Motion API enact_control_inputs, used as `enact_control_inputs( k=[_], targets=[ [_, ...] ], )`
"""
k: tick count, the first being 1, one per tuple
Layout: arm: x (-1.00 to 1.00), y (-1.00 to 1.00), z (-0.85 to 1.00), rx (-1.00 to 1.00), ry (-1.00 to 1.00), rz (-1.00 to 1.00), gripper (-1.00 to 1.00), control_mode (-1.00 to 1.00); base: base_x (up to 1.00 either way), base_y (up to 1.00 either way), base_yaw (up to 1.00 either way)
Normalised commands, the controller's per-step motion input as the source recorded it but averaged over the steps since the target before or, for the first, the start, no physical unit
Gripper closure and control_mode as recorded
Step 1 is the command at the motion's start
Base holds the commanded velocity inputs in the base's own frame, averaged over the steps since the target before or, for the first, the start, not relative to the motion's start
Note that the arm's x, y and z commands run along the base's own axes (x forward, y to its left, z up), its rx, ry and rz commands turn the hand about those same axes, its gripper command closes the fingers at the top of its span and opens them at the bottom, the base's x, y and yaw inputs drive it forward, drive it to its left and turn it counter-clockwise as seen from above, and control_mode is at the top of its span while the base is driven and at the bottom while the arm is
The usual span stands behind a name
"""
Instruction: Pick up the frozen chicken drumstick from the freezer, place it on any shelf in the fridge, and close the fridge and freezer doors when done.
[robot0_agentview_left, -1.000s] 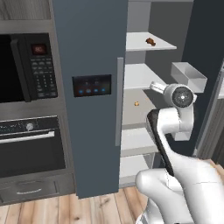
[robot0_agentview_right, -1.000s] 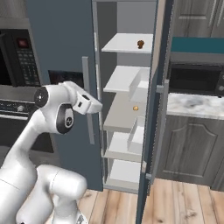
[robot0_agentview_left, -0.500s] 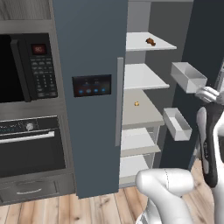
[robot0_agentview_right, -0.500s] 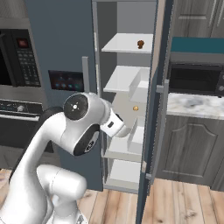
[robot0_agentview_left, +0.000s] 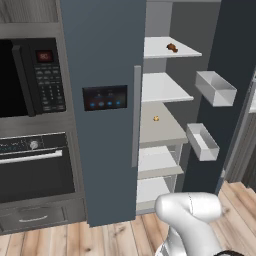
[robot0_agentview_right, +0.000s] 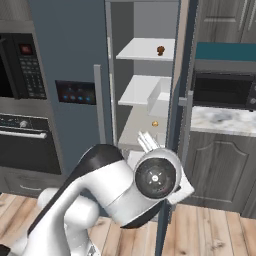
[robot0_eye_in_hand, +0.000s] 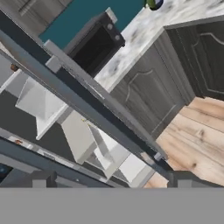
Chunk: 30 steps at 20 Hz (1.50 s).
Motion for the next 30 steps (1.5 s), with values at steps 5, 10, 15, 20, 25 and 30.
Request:
enact_control_inputs(
  k=[5, 10, 15, 20, 25, 30],
  targets=[
    [0.25, -0.96, -0.17, 0.08, 0.00, 0.02, -1.00, -1.00, 0.00, 0.00, 0.00],
    [0.62, -0.54, -0.29, 0.00, 0.00, 0.00, -1.00, -1.00, 0.00, 0.00, 0.00],
    [0.59, -0.44, -0.32, 0.00, 0.00, 0.01, -1.00, -1.00, 0.00, 0.00, 0.00],
    [0.56, -0.16, -0.32, 0.00, 0.00, 0.05, -1.00, -1.00, 0.00, 0.00, 0.00],
    [0.81, 0.00, -0.22, 0.00, 0.00, 0.07, -1.00, -1.00, 0.00, 0.00, 0.00],
    [0.82, -0.06, -0.10, 0.03, 0.00, 0.09, -1.00, -1.00, 0.00, 0.00, 0.00]
  ],
)
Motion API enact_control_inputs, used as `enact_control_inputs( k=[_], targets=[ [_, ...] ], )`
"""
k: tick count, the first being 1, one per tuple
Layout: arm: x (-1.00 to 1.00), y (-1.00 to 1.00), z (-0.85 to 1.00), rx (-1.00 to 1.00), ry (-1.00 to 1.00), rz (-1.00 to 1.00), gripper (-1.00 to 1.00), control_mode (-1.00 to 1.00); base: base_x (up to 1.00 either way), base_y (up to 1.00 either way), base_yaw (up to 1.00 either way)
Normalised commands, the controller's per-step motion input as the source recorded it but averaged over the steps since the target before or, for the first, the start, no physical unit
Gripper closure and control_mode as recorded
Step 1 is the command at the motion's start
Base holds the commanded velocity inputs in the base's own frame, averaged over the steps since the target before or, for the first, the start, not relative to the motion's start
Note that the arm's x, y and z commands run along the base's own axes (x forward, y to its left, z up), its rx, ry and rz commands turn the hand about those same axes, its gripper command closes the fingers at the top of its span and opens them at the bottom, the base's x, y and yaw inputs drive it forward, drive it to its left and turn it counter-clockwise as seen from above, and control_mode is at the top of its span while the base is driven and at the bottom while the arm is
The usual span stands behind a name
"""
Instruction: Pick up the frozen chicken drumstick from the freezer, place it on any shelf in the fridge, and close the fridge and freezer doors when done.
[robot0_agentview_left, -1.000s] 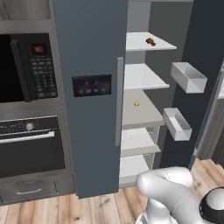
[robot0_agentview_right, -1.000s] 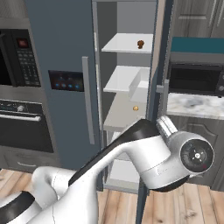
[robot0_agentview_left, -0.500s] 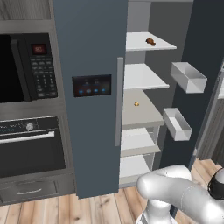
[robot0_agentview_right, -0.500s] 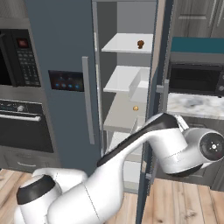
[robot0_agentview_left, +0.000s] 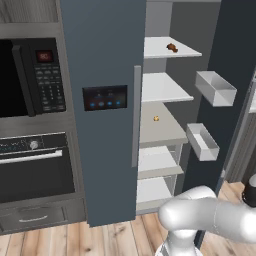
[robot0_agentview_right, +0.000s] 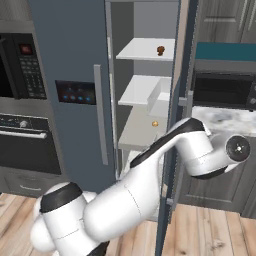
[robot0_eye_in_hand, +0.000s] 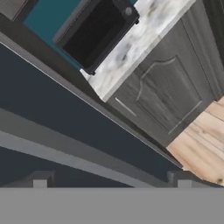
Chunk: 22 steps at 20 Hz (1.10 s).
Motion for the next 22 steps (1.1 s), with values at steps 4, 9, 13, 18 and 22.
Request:
enact_control_inputs(
  k=[4, 9, 13, 18, 22],
  targets=[
    [0.59, 0.00, -0.11, 0.01, 0.00, 0.10, -1.00, -1.00, 0.00, 0.00, 0.00],
    [0.53, 0.25, -0.06, 0.01, 0.00, 0.17, -1.00, -1.00, 0.00, 0.00, 0.00],
    [0.49, 0.48, 0.00, 0.06, -0.04, 0.32, -1.00, -1.00, 0.00, 0.00, 0.00],
    [0.49, 0.57, 0.00, 0.08, -0.08, 0.34, -1.00, -1.00, 0.00, 0.00, 0.00],
    [0.14, 0.99, 0.00, 0.03, -0.13, 0.24, -1.00, -1.00, 0.00, 0.00, 0.00]
  ],
)
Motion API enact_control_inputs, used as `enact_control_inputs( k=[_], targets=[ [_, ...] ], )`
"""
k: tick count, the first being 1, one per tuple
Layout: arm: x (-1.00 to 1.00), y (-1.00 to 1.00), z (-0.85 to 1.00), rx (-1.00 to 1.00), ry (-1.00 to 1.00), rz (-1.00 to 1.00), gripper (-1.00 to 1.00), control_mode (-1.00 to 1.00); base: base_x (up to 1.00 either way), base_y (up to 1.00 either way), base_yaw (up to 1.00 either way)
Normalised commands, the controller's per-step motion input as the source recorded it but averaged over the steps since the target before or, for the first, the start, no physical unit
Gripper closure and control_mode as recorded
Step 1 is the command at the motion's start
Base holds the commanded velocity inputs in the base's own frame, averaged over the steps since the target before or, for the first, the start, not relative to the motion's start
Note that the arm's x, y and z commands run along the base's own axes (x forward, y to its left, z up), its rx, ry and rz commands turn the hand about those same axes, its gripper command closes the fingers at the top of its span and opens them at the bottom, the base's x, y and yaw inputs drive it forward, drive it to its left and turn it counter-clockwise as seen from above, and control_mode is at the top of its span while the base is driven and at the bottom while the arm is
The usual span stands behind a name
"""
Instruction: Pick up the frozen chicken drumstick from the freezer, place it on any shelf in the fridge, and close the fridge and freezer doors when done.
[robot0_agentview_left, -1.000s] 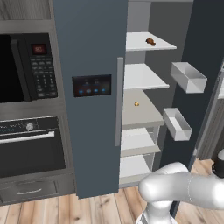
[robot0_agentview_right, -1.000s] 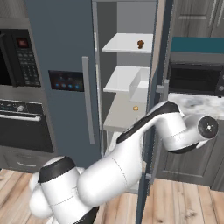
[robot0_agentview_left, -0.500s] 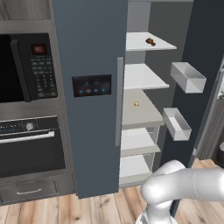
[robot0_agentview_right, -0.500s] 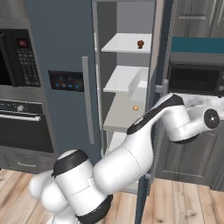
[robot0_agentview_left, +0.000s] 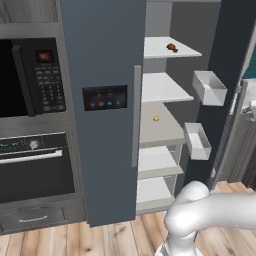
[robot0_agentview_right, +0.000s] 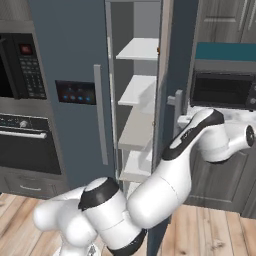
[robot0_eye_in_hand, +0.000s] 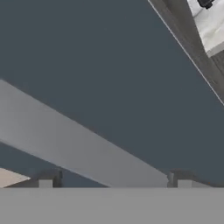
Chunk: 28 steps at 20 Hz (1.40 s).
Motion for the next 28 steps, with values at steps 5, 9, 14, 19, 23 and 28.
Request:
enact_control_inputs(
  k=[5, 9, 14, 19, 23, 28],
  targets=[
    [0.22, 1.00, 0.00, 0.00, -0.18, 0.09, -1.00, -1.00, 0.00, 0.00, 0.00],
    [0.18, 1.00, 0.04, 0.00, -0.20, 0.01, -1.00, -1.00, 0.00, 0.00, 0.00],
    [0.23, 1.00, 0.07, 0.00, -0.22, 0.00, -1.00, -1.00, 0.00, 0.00, 0.00],
    [0.38, 1.00, 0.11, 0.00, -0.21, 0.00, -1.00, -1.00, 0.00, 0.00, 0.00],
    [0.37, 0.98, 0.15, 0.00, -0.20, 0.00, -1.00, -1.00, 0.00, 0.00, 0.00],
    [0.30, 0.79, 0.24, 0.00, -0.17, -0.03, -1.00, -1.00, 0.00, 0.00, 0.00]
  ],
)
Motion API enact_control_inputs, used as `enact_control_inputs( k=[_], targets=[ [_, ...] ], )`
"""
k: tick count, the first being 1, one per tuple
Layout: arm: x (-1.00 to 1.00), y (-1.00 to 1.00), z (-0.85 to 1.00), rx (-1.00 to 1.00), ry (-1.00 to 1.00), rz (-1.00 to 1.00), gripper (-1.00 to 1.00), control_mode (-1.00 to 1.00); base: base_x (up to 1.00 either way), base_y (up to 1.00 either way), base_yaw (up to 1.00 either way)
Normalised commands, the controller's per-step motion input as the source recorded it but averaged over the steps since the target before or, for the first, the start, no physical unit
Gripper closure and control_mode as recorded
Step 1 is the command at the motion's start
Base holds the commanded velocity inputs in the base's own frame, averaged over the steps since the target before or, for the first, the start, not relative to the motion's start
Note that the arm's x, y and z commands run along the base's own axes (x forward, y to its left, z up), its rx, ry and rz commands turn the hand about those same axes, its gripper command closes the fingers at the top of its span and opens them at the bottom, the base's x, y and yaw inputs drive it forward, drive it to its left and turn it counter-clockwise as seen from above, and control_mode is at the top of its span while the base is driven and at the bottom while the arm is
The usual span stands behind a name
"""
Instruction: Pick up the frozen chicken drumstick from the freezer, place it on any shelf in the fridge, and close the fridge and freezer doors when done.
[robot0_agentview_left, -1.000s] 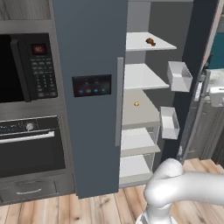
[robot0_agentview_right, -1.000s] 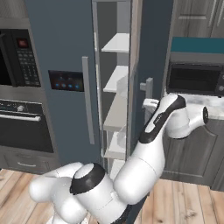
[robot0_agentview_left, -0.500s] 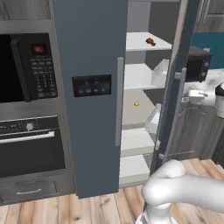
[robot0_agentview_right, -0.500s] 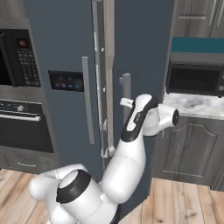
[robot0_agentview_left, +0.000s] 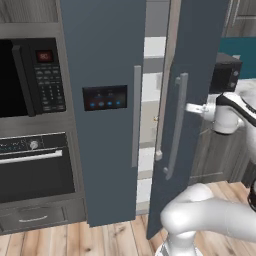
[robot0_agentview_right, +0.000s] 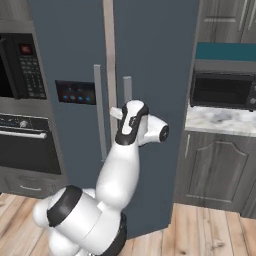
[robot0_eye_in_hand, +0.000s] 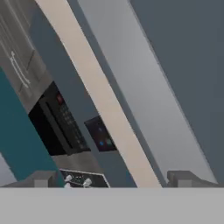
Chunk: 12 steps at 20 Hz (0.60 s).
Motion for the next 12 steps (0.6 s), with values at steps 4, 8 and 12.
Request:
enact_control_inputs(
  k=[4, 8, 12],
  targets=[
    [0.36, 0.31, 0.29, -0.01, -0.08, -0.07, -1.00, -1.00, 0.00, 0.00, 0.00],
    [0.65, 0.16, 0.13, -0.04, -0.03, -0.09, -1.00, -1.00, 0.00, 0.00, 0.00],
    [0.76, 0.02, 0.13, 0.00, 0.00, -0.04, -1.00, -1.00, 0.00, 0.00, 0.00]
  ],
)
